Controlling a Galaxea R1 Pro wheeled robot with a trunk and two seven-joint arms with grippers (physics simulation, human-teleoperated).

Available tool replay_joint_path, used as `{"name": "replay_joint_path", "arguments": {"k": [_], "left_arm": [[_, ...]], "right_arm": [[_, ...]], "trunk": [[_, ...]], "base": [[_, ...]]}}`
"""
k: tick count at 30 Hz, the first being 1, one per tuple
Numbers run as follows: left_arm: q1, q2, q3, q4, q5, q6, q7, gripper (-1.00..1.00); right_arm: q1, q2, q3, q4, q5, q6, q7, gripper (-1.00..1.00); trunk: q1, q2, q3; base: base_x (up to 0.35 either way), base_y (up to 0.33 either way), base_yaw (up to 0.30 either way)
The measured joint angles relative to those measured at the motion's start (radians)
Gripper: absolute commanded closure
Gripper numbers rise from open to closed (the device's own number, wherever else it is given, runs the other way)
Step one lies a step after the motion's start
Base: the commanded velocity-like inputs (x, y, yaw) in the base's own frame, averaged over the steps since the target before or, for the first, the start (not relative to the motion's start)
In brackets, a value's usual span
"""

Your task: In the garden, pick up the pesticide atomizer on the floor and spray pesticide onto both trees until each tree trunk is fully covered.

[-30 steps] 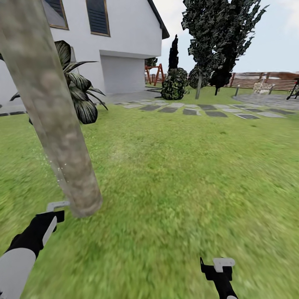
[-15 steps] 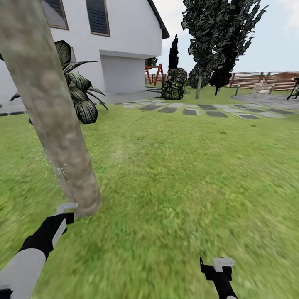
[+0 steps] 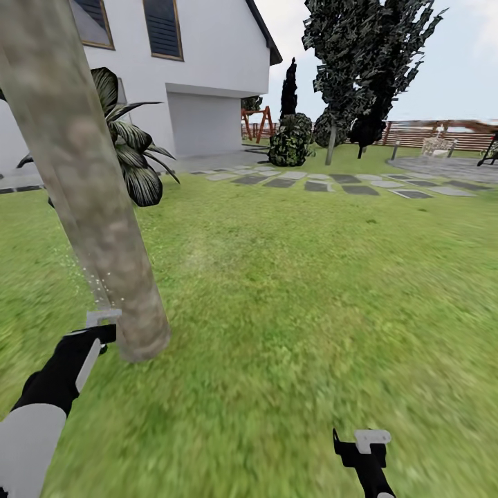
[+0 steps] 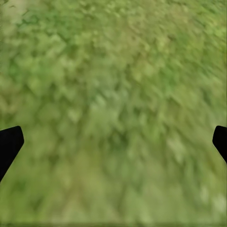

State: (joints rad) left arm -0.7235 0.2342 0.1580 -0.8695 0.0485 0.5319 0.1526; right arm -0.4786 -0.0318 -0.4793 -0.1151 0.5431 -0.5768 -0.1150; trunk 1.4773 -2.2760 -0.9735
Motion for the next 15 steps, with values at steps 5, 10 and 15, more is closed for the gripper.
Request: {"name": "replay_joint_path", "arguments": {"k": [5, 10, 15], "left_arm": [[-0.004, 0.000, -0.013, -0.149, -0.008, 0.020, 0.001, 1.00], [-0.008, 0.005, -0.009, -0.320, -0.004, 0.156, 0.001, 1.00], [-0.011, 0.050, -0.016, -0.354, 0.003, 0.221, 0.001, 1.00]], "right_arm": [[0.000, 0.001, 0.001, 0.000, 0.001, 0.000, 0.000, -1.00], [0.000, 0.000, -0.001, -0.001, 0.000, 0.000, 0.000, -1.00], [0.000, 0.000, -0.001, -0.002, 0.000, 0.000, -0.001, -1.00]], "trunk": [[0.000, 0.000, 0.000], [0.000, 0.000, 0.000], [0.000, 0.000, 0.000]], "base": [[-0.209, 0.000, 0.000], [-0.019, 0.000, 0.000], [0.000, -0.001, 0.000]]}}
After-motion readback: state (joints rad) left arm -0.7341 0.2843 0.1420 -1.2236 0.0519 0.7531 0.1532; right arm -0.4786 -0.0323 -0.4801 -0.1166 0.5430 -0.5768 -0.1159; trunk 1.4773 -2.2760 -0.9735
